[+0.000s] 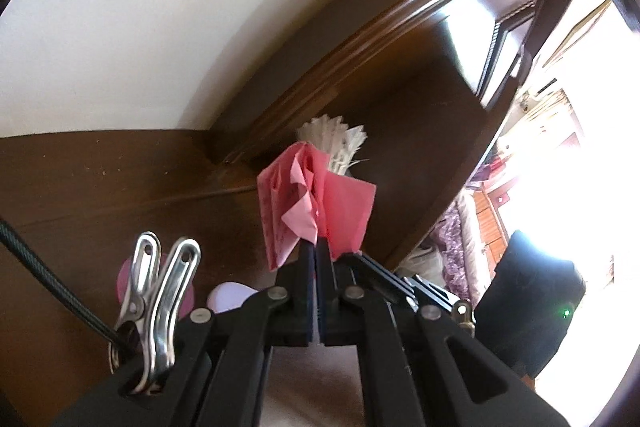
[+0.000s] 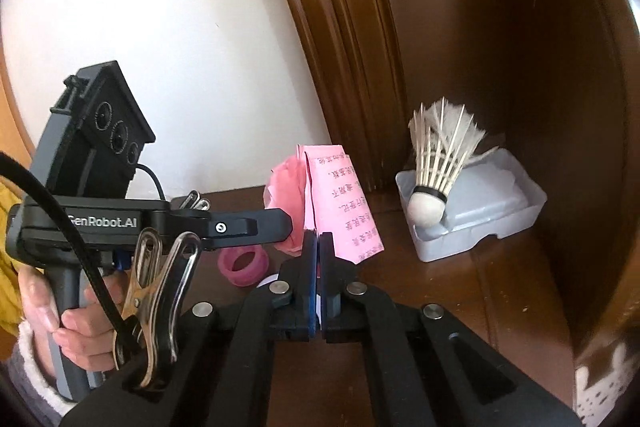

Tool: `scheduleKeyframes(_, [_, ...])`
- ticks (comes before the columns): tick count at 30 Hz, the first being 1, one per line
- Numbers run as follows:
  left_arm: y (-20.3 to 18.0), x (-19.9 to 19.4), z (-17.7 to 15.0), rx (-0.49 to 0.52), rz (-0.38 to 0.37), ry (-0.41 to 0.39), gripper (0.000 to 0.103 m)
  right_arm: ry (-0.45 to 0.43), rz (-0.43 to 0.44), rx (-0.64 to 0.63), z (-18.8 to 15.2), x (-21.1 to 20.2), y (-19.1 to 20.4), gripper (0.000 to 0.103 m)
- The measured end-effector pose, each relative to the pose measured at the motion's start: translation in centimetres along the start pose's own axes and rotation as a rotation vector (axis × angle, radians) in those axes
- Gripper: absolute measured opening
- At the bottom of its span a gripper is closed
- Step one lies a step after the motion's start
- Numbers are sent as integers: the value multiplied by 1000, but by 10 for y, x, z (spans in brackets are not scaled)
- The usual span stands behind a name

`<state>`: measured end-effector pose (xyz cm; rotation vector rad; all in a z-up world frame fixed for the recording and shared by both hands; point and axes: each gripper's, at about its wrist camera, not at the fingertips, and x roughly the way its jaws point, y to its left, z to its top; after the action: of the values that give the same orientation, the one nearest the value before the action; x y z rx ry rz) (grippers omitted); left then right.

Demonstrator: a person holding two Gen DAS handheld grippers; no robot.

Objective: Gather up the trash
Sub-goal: 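Lift the pink paper with both grippers and carry it down over the red bin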

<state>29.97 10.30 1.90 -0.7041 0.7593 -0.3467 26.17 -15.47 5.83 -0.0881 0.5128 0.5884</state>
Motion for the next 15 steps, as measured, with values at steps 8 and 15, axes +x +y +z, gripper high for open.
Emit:
scheduleKeyframes(8, [-52, -24, -24, 176, 134, -104, 0, -94, 19, -16, -9, -31, -7, 1])
scheduleKeyframes(15, [-101, -35, -55, 300, 232, -203, 0, -145, 48, 29, -19, -49, -11, 1])
